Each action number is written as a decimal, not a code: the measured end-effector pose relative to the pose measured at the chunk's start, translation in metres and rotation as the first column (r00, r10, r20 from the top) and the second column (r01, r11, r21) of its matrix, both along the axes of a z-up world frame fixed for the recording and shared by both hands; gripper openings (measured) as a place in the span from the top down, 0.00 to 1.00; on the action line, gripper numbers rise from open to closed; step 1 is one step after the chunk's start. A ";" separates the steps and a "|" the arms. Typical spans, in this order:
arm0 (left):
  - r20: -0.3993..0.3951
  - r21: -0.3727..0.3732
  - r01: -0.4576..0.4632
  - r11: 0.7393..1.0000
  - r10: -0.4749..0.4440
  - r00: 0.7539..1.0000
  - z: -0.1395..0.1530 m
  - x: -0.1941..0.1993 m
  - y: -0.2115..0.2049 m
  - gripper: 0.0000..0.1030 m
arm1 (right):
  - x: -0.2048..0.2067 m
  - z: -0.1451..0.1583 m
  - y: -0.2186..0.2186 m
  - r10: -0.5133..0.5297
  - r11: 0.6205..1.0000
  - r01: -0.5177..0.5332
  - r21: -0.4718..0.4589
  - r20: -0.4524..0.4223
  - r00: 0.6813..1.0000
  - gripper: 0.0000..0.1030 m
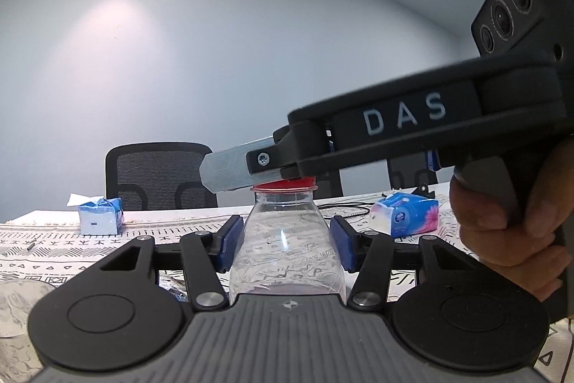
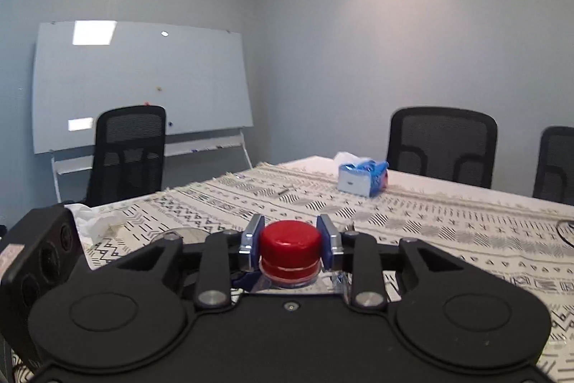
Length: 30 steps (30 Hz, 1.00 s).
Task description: Unscrew bottle cap and pour
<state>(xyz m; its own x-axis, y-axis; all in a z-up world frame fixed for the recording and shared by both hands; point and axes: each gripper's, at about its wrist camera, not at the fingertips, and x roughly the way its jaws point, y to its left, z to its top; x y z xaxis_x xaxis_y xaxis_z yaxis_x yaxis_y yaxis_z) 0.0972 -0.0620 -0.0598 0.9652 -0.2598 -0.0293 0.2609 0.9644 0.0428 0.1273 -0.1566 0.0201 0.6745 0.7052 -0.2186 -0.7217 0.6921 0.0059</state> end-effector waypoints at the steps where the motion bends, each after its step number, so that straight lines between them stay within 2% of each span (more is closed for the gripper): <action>1: 0.005 0.008 -0.003 1.000 0.003 1.000 0.000 -0.001 -0.001 0.51 | -0.001 0.001 0.001 -0.015 1.000 0.015 -0.004 0.002 1.000 0.64; 6: -0.003 0.005 -0.019 1.000 0.019 1.000 0.001 0.002 -0.002 0.51 | -0.003 0.000 0.009 -0.064 0.998 0.064 0.000 0.001 0.998 0.68; 8: -0.005 -0.001 -0.014 1.000 0.014 1.000 0.001 0.005 0.000 0.51 | -0.002 -0.003 0.007 -0.050 0.999 0.050 0.007 0.008 0.999 0.68; 12: -0.009 -0.012 0.006 1.000 -0.006 1.000 0.001 0.007 0.006 0.52 | 0.011 -0.009 -0.008 0.075 0.996 -0.076 0.044 0.031 0.997 0.68; 16: -0.018 -0.025 0.024 0.999 -0.024 1.000 0.002 0.013 0.010 0.53 | 0.029 -0.018 -0.028 0.236 0.966 -0.244 0.090 0.085 0.968 0.68; 18: -0.020 -0.027 0.030 0.999 -0.030 0.999 0.003 0.014 0.011 0.54 | 0.036 -0.018 -0.033 0.280 0.951 -0.287 0.113 0.073 0.957 0.68; 20: -0.018 -0.023 0.033 0.999 -0.034 0.999 0.003 0.014 0.011 0.54 | 0.034 -0.013 -0.031 0.249 0.962 -0.253 0.108 0.041 0.968 0.67; 22: -0.014 -0.014 0.030 0.999 -0.030 0.999 0.003 0.015 0.010 0.53 | 0.022 -0.005 -0.023 0.166 0.983 -0.166 0.083 0.016 0.986 0.67; 24: -0.007 0.004 0.019 1.000 -0.019 1.000 0.002 0.011 0.006 0.53 | 0.006 0.003 -0.013 0.063 0.997 -0.065 0.048 0.037 0.997 0.64; 26: -0.005 0.015 0.009 1.000 -0.009 1.000 0.003 0.009 0.002 0.53 | 0.000 0.003 -0.003 -0.004 1.000 0.003 0.009 0.049 0.999 0.67; 30: -0.006 0.025 -0.010 1.000 0.010 1.000 0.003 0.009 -0.001 0.53 | -0.004 -0.001 0.002 -0.039 0.999 0.039 0.011 0.057 0.998 0.68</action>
